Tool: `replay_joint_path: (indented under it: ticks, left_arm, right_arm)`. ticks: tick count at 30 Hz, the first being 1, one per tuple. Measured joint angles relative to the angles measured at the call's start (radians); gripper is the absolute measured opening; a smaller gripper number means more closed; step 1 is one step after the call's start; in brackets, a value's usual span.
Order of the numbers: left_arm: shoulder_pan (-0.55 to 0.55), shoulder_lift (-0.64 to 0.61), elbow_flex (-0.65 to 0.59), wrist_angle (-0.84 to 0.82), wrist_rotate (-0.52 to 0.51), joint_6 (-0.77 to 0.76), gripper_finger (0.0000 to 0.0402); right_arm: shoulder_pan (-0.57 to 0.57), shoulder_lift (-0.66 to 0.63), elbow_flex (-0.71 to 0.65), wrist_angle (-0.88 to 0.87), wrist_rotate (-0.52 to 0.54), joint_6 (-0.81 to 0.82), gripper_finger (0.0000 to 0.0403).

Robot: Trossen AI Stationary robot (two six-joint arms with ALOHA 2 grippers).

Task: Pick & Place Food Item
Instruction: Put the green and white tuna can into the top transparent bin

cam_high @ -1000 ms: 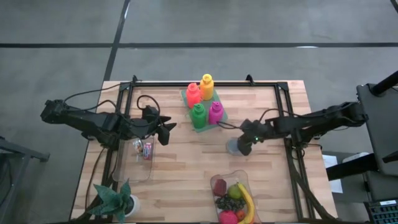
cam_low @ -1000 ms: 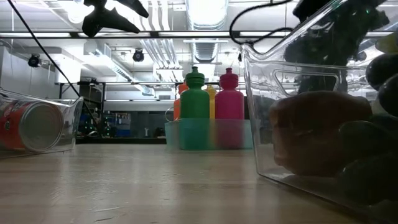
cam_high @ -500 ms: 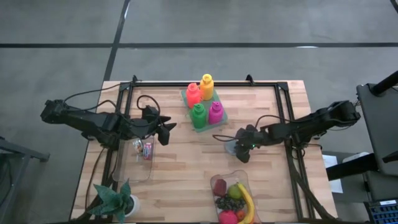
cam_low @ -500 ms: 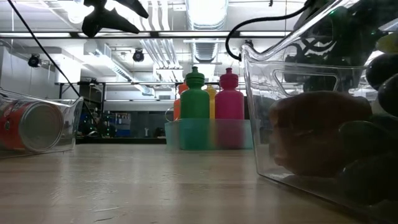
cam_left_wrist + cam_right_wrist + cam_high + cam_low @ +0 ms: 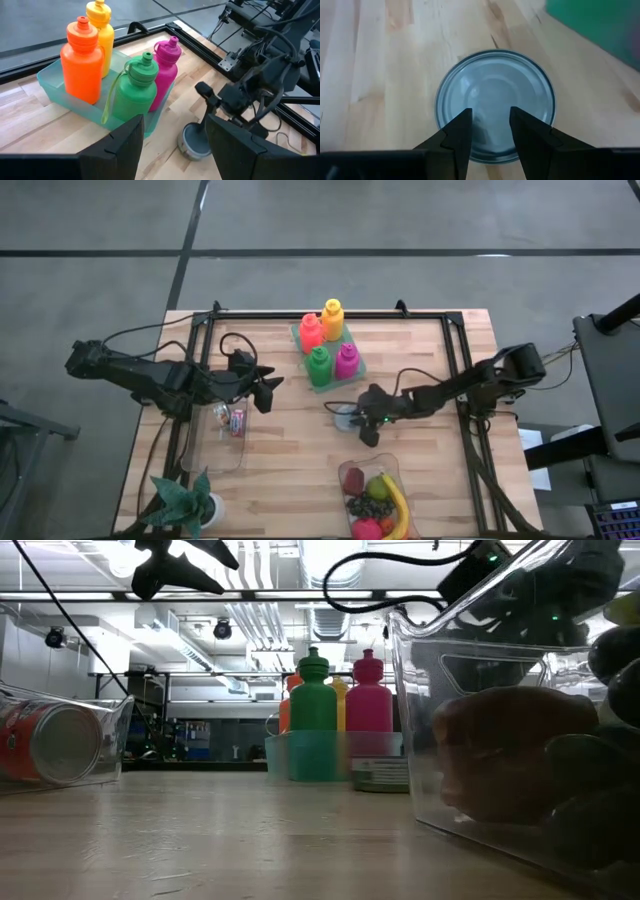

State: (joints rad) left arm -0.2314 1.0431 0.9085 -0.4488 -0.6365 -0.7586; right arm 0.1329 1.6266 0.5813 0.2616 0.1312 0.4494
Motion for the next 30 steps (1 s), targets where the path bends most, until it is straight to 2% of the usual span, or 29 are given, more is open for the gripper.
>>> replay_joint_path:
  ticks: [9,15,20,25,30]
  left_arm:
    - [0.0,0.0,0.0,0.0,0.0,0.0,0.0216]
    - [0.0,0.0,0.0,0.001,0.0,0.0,0.0216]
    - [0.0,0.0,0.0,0.001,0.0,-0.001,0.0216]
    - [0.0,0.0,0.0,0.001,0.0,-0.005,0.0216]
    - [0.0,0.0,0.0,0.002,0.0,-0.035,0.0216]
  right_arm:
    - [0.0,0.197,0.184,0.029,0.002,-0.005,0.0134]
    - [0.0,0.281,0.337,0.006,-0.006,-0.096,0.0134]
    - [0.0,0.337,0.455,-0.04,-0.049,-0.106,0.0134]
    - [0.001,0.338,0.539,-0.082,-0.161,-0.144,0.0134]
    - [0.0,0.258,0.57,-0.136,-0.172,-0.208,0.0134]
